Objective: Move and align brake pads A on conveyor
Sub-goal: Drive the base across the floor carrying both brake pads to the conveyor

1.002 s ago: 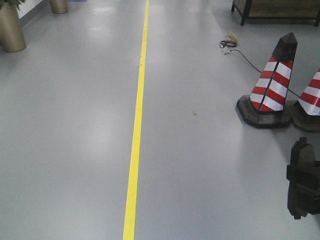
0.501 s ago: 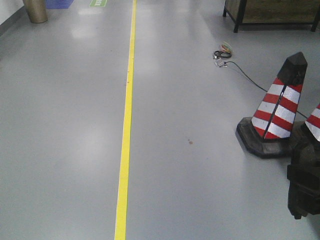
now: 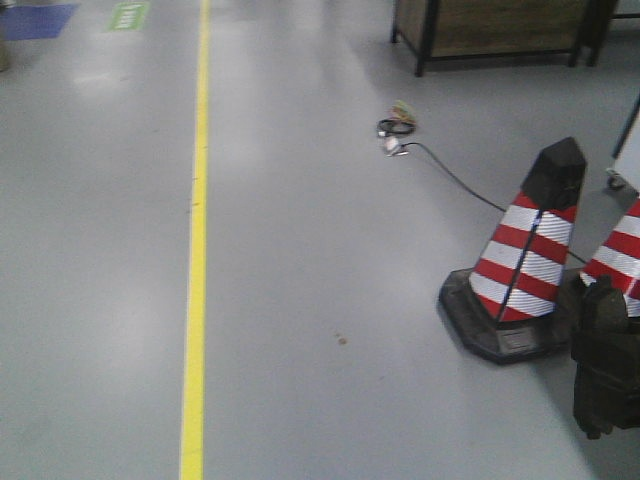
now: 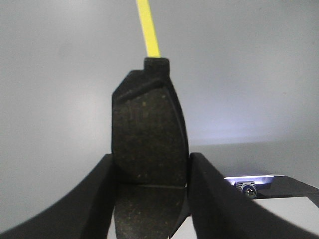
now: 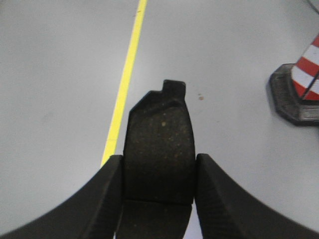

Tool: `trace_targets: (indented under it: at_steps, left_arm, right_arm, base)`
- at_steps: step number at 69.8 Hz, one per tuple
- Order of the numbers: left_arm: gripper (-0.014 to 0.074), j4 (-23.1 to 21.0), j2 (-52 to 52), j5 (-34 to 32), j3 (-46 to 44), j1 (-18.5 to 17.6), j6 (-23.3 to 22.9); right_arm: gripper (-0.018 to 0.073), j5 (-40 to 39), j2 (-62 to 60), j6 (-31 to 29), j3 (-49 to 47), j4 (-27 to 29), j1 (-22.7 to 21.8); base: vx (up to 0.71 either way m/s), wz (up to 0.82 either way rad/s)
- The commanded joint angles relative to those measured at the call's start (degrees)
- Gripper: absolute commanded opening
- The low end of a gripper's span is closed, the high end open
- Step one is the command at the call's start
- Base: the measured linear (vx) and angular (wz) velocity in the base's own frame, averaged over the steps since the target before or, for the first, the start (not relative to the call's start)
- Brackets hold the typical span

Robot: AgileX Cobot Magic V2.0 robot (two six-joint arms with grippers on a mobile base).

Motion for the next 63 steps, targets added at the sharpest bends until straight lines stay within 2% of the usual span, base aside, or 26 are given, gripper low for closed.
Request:
trace_targets:
  at_steps: [1,19,63]
  left_arm:
    - [-0.0006,0.3,0.3,-1.2,-1.7,-0.3,-0.5]
    - [-0.0006,0.3,0.3,-1.2,-1.7,-0.3,-0.5]
    - [-0.0006,0.4,0.3,-1.2,-1.7,-0.3,-0.5]
  right_arm:
    - [-0.0003,-4.7,-0.1,-0.5,-1.9,-0.2,-0.3]
    - [-0.0003,-4.6,-0.1,-0.5,-1.9,-0.2,-0.3]
    - [-0.0003,-3.7,-0.1,-0.5,-1.9,-0.2,-0.3]
  base:
    - [0.50,-0.47]
    - [0.49,-0.59]
    - [0.47,-0.75]
